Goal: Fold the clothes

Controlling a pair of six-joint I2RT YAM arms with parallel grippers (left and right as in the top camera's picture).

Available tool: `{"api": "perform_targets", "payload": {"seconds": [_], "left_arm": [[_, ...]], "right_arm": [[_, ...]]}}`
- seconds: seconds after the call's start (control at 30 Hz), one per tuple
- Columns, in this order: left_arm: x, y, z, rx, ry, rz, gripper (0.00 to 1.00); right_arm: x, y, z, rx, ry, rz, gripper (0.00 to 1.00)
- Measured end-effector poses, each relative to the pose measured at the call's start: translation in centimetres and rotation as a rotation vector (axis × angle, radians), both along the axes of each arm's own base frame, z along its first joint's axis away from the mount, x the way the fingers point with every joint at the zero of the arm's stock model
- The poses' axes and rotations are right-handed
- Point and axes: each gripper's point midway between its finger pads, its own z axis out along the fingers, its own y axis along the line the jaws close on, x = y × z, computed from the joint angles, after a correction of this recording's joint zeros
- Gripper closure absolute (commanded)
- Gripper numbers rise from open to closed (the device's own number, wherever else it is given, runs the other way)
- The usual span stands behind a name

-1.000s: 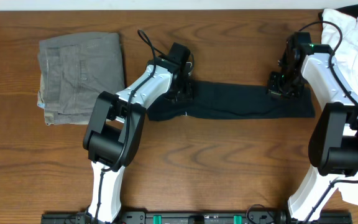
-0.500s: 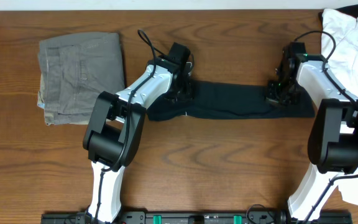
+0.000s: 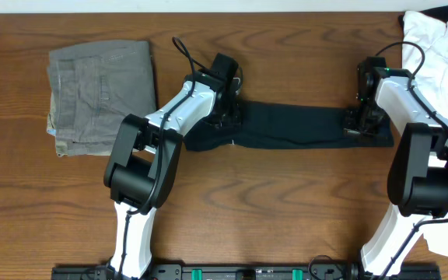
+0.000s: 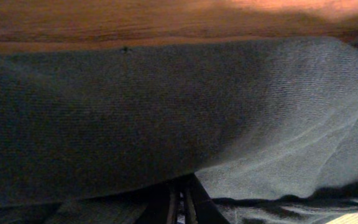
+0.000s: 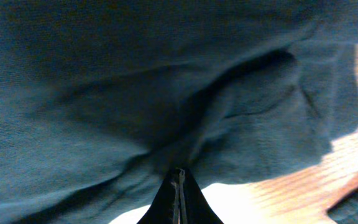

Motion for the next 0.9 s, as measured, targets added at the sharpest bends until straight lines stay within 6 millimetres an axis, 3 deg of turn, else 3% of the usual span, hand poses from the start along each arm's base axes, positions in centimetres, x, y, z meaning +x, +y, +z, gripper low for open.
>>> {"api": "perform_targets", "payload": {"seconds": [0.43, 0.9], "left_arm": [[0.0, 0.0, 0.0, 0.0, 0.0, 0.0, 0.92], [0.0, 0.0, 0.0, 0.0, 0.0, 0.0, 0.91]], "right_arm": [[0.4, -2.0, -0.2, 0.058, -0.055, -0.195, 0.83], [2.5, 0.0, -0.3, 0.194, -0.139, -0.297, 0.76]]}}
